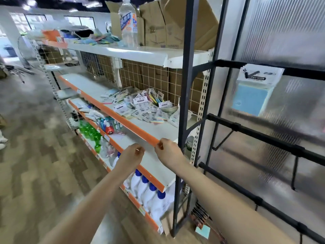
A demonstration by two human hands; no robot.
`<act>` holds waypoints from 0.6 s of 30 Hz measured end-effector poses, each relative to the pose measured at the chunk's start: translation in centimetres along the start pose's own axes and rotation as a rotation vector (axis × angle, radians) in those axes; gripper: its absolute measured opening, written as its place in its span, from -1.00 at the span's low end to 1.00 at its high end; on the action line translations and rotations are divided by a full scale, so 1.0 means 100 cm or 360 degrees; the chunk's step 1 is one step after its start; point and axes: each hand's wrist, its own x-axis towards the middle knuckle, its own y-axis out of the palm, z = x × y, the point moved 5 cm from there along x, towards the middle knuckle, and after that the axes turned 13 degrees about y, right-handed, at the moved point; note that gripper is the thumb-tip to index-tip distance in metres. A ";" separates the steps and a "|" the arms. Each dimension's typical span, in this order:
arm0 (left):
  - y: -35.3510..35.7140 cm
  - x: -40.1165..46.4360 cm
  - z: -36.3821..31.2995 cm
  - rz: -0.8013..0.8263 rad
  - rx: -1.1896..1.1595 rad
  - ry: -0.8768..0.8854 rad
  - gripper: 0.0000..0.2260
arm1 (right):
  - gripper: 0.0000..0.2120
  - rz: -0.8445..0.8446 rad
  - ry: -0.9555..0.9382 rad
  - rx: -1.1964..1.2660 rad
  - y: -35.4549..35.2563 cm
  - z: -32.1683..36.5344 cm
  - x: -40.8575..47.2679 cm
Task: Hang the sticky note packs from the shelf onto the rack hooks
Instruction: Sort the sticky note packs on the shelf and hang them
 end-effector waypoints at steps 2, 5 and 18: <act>-0.002 0.024 0.014 0.0049 0.0075 -0.0024 -0.81 | -0.82 0.0023 0.0020 -0.0006 0.012 0.008 0.028; -0.004 0.059 0.033 0.0087 0.0174 -0.0036 -0.80 | -0.80 0.0062 0.0065 -0.0042 0.029 0.018 0.067; 0.001 0.172 0.090 0.0127 0.0276 0.0072 -0.75 | -0.88 0.0082 0.0402 0.0086 0.067 0.020 0.176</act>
